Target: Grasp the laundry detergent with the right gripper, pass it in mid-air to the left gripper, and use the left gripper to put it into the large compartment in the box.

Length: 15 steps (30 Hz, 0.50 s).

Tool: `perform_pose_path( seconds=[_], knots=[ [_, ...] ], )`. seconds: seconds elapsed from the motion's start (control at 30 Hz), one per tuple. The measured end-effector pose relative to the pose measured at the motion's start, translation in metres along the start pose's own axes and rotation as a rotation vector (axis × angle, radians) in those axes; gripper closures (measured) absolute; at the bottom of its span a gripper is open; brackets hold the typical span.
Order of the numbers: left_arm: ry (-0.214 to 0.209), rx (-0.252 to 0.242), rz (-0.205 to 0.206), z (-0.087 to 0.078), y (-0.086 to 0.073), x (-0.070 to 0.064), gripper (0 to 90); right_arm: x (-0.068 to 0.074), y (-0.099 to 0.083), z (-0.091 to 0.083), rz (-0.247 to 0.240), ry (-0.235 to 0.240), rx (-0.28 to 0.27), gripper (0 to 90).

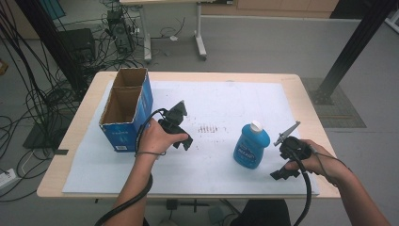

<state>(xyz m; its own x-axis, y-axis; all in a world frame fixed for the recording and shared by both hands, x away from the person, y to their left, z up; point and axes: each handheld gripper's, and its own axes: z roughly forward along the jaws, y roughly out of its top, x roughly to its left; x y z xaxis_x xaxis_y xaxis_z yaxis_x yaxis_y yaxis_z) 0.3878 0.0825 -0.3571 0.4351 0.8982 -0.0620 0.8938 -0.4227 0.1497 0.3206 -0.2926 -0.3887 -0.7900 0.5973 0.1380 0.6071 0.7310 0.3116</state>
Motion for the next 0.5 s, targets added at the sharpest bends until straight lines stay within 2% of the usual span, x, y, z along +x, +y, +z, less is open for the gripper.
perform_pose_path(
  seconds=[0.3, 0.5],
  knots=[
    [-0.004, -0.003, -0.001, -0.001, -0.001, 0.001, 11.0, 0.008, -0.001, 0.004, -0.021, -0.002, -0.017, 5.1],
    [-0.003, -0.004, -0.005, -0.001, -0.003, 0.002, 10.9, 0.012, -0.004, 0.005, -0.019, 0.003, -0.057, 5.0]
  ],
)
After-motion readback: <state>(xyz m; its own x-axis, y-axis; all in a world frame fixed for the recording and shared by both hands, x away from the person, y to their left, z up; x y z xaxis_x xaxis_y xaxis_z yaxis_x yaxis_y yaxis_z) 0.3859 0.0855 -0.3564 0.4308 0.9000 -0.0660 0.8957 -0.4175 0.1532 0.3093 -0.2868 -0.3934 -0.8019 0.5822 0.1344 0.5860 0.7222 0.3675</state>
